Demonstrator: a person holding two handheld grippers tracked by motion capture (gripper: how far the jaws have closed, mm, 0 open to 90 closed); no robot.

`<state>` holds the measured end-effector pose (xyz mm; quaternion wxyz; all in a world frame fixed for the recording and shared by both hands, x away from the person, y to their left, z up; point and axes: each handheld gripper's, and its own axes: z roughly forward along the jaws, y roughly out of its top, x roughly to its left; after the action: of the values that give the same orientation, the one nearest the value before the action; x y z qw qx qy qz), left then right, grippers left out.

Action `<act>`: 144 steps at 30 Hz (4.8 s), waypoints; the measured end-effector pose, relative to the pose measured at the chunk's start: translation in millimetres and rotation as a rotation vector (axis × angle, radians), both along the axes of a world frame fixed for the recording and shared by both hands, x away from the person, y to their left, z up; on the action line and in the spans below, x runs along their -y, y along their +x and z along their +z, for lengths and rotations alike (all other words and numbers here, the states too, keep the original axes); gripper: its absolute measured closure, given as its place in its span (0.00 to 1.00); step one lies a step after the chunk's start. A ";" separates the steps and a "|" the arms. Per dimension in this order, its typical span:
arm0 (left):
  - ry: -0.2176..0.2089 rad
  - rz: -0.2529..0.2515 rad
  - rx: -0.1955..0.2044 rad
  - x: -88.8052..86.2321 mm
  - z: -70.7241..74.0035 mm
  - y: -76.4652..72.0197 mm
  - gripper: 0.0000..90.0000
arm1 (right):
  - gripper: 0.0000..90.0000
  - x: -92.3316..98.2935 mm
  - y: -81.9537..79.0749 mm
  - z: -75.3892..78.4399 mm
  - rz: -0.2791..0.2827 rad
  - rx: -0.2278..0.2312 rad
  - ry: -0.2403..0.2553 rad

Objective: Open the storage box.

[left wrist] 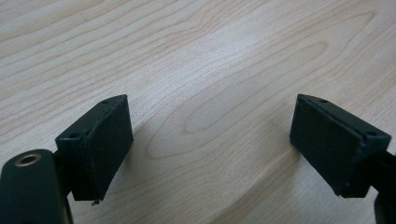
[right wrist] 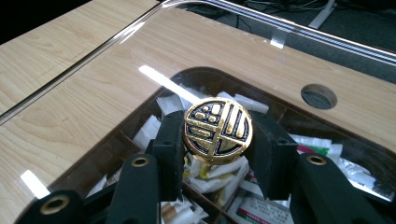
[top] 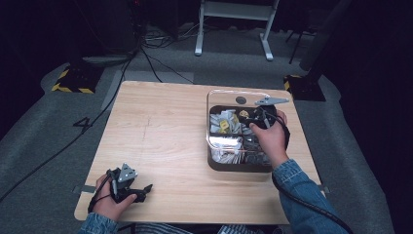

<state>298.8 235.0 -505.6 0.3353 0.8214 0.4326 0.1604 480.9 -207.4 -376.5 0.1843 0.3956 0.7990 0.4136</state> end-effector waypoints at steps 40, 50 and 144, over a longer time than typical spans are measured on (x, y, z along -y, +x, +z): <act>0.003 -0.004 -0.003 0.9 0.2 0.6 0.15 | 0.65 -181.4 9.9 -5.7 0.212 -0.022 0.082; 0.004 -0.004 -0.004 1.0 0.2 0.6 0.15 | 0.65 -215.5 -0.5 -24.8 0.262 -0.036 0.058; 0.000 -0.017 -0.003 1.3 -0.1 0.4 0.13 | 0.38 -213.9 -6.7 -37.3 0.256 -0.020 0.008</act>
<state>299.2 233.6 -505.7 0.3357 0.8253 0.4263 0.1562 474.2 6.5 -413.8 0.1207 0.2950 0.8432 0.4329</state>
